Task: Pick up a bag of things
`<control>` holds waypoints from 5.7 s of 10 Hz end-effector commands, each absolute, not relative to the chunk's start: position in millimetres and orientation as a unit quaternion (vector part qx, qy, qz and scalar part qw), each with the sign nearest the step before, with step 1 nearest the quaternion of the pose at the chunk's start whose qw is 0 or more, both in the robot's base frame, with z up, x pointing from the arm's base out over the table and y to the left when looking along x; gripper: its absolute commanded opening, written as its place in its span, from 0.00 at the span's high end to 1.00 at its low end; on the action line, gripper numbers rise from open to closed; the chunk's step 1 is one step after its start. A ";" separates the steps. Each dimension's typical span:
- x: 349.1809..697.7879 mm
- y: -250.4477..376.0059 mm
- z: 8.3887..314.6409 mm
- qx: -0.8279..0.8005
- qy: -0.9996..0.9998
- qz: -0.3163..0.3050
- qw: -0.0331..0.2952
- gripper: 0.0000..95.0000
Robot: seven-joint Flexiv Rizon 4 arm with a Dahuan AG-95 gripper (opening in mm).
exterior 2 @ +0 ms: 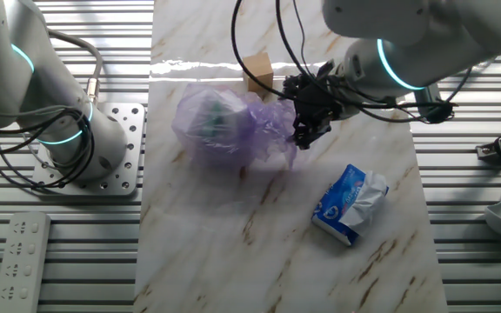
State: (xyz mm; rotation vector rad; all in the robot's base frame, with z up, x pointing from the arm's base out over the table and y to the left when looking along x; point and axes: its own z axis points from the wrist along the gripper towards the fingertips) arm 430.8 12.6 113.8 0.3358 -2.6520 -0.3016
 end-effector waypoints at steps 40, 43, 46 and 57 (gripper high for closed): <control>353.4 12.8 83.7 0.079 -0.978 -0.112 0.157 0.20; 353.8 13.0 83.7 0.070 -0.981 -0.107 0.146 1.00; 354.3 13.0 83.9 0.074 -0.981 -0.108 0.144 1.00; 396.3 17.0 150.6 0.085 -0.973 -0.137 0.162 1.00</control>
